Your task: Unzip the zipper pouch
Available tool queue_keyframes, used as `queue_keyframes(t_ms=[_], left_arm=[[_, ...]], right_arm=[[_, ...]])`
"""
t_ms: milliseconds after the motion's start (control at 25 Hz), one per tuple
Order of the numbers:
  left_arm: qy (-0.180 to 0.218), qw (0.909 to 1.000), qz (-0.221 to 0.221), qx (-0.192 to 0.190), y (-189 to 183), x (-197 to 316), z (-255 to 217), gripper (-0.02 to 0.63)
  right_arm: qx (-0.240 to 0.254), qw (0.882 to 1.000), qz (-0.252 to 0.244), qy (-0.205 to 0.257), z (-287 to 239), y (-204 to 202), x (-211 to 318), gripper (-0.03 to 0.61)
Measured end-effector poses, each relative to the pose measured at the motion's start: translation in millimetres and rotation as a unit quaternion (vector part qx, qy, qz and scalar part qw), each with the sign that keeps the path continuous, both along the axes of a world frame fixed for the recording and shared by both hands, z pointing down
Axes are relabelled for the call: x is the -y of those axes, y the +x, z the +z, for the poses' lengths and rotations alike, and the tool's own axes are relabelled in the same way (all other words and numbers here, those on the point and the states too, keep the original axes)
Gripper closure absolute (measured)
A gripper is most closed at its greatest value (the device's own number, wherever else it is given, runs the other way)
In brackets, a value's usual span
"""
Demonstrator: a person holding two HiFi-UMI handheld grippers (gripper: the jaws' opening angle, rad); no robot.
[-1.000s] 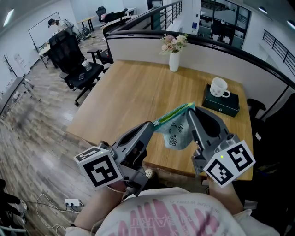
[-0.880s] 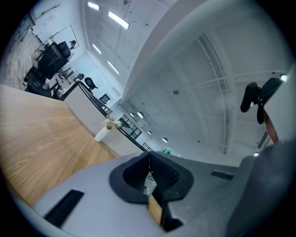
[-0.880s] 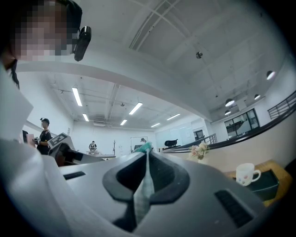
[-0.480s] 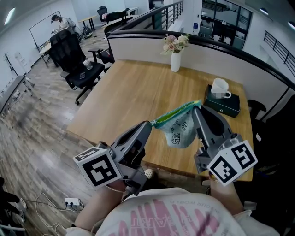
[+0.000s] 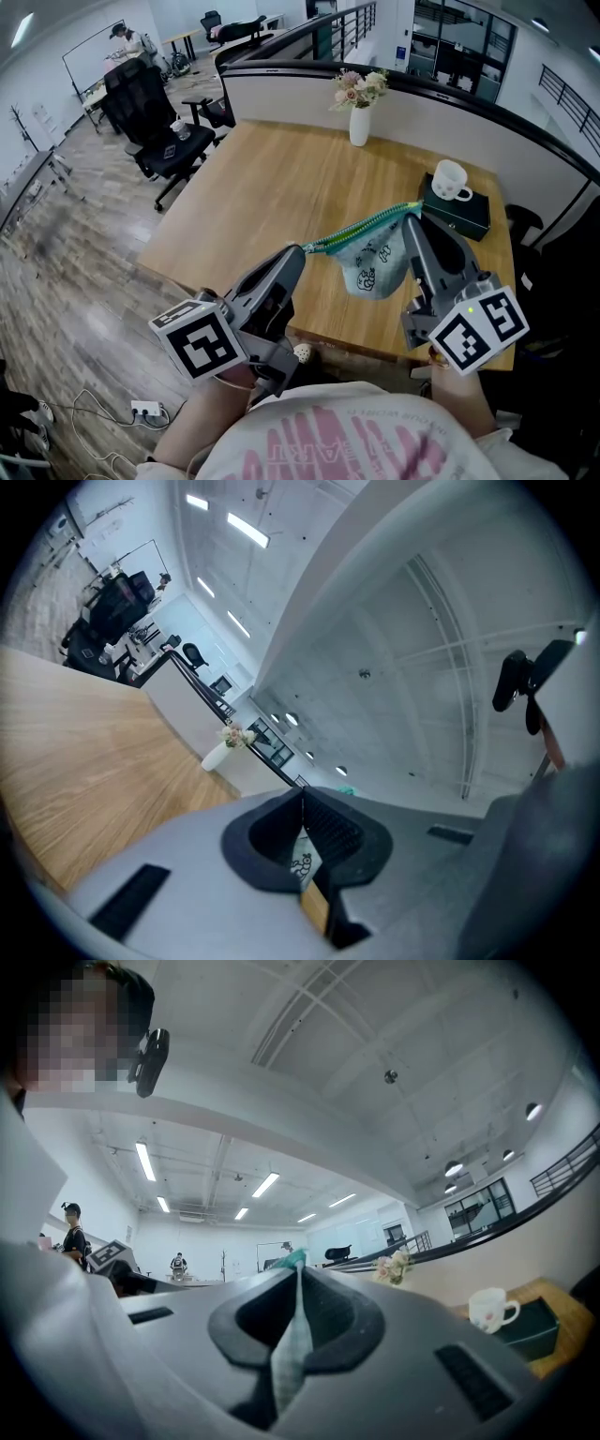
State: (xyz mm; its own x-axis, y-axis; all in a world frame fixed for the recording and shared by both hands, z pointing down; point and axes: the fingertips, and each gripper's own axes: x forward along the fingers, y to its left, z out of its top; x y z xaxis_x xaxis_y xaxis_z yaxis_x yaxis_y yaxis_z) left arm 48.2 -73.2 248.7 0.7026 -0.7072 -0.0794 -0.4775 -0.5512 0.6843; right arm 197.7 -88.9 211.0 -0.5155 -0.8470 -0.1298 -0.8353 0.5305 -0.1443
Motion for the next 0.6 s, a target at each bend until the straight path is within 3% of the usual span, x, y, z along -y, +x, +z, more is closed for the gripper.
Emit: queue_keyframes(t_ms=[600], left_arm=[[-0.008, 1.0, -0.004, -0.003, 2.2, 2.2, 7.2, 0.607]], right_arm=[[0.008, 1.0, 0.023, -0.007, 2.7, 24.3, -1.1, 0.566]])
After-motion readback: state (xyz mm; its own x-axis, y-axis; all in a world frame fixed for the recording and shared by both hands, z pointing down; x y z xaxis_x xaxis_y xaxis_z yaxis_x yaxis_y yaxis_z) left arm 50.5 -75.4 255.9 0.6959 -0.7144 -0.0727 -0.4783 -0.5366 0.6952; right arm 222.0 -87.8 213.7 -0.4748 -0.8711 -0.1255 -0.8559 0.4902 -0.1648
